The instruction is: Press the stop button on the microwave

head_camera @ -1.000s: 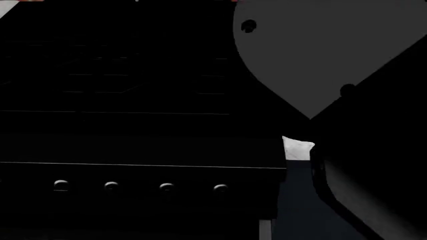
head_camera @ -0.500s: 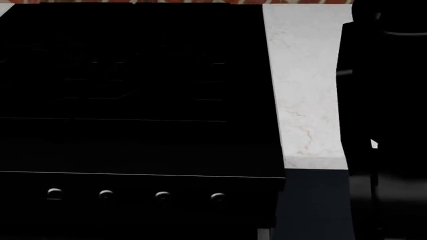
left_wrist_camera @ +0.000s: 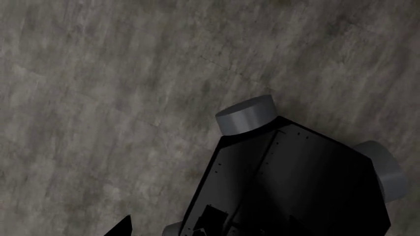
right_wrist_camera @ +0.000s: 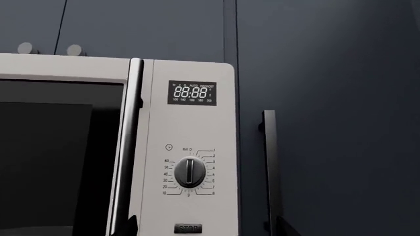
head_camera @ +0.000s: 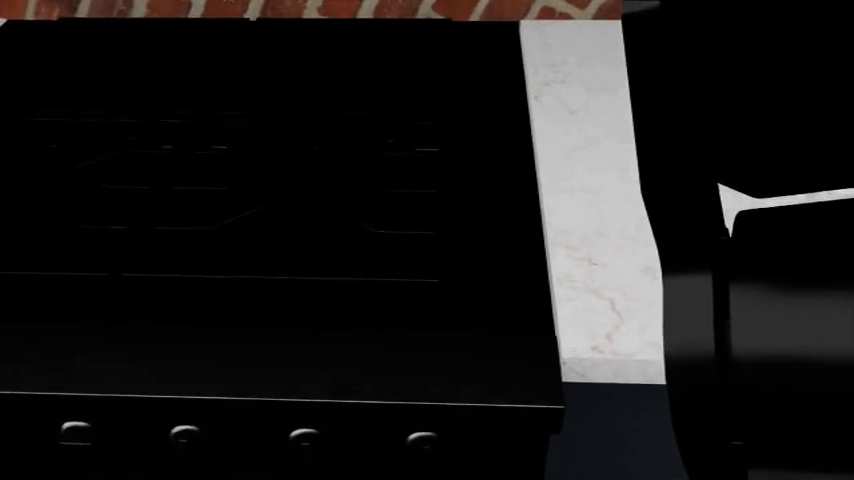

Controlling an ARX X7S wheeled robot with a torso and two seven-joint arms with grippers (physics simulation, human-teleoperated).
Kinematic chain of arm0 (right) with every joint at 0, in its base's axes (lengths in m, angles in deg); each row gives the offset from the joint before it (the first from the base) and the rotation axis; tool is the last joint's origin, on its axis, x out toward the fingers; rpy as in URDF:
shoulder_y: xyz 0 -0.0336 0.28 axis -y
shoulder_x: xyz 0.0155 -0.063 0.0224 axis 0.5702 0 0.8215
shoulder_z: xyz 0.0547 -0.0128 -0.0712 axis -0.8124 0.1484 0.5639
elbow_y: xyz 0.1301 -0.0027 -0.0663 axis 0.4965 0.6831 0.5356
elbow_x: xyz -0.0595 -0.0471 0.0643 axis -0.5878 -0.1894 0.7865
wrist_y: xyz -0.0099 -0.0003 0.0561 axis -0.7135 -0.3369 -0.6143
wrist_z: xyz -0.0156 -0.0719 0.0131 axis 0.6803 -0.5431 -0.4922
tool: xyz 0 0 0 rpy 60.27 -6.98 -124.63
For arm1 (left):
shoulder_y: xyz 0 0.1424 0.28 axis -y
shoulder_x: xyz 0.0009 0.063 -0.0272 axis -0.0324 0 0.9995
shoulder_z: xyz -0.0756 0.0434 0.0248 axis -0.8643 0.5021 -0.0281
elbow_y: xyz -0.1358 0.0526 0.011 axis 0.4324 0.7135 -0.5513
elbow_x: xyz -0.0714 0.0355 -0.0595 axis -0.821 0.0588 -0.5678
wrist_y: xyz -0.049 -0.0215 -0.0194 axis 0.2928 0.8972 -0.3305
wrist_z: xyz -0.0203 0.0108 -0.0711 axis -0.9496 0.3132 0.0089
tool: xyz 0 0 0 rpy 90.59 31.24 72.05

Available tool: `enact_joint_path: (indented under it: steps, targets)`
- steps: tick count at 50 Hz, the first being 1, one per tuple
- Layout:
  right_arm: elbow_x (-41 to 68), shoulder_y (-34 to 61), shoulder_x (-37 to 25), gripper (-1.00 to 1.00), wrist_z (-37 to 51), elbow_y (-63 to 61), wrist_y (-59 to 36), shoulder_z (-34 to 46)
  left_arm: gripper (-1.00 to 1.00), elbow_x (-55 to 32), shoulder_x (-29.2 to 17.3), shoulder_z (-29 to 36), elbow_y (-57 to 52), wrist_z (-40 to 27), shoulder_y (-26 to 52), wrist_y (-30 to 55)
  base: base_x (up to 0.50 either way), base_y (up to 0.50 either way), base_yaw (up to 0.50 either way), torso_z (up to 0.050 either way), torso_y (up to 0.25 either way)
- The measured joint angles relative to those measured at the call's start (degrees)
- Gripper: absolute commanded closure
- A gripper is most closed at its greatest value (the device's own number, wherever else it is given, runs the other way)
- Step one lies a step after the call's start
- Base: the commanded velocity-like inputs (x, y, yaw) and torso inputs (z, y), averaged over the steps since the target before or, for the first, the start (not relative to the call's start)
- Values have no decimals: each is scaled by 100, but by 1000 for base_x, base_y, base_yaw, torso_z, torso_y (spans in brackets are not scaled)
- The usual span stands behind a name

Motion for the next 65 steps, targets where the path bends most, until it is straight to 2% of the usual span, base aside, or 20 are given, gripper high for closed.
enact_joint_path:
  steps: [8,18,26,35,42,65]
  targets:
    - [72,99,60,-100,-93,166,227,-16,-100,-88,-28,29,-78,-27,-40,44,500,0,0,48,133]
    - [117,98,52,-100,-99,206,437,34,-100,-170,-58,85,-93,-57,-33,58,25,0,0,48,133]
    - [181,76,11,-100,-155,101,563,60,-100,-223,-81,130,-81,-87,-37,79,460,-28,0,48,134]
    - [223,9,-29,-100,-86,-25,659,91,-100,-285,-103,173,-73,-109,-17,70,0,0,0,48,134]
    - [274,-10,-47,-100,-84,-123,698,111,-100,-329,-126,195,-64,-128,-42,77,491,-213,0,48,134]
    - [328,-184,-123,-100,-24,-351,785,277,-100,-477,-178,276,-87,-178,-65,69,5,56,0,48,133]
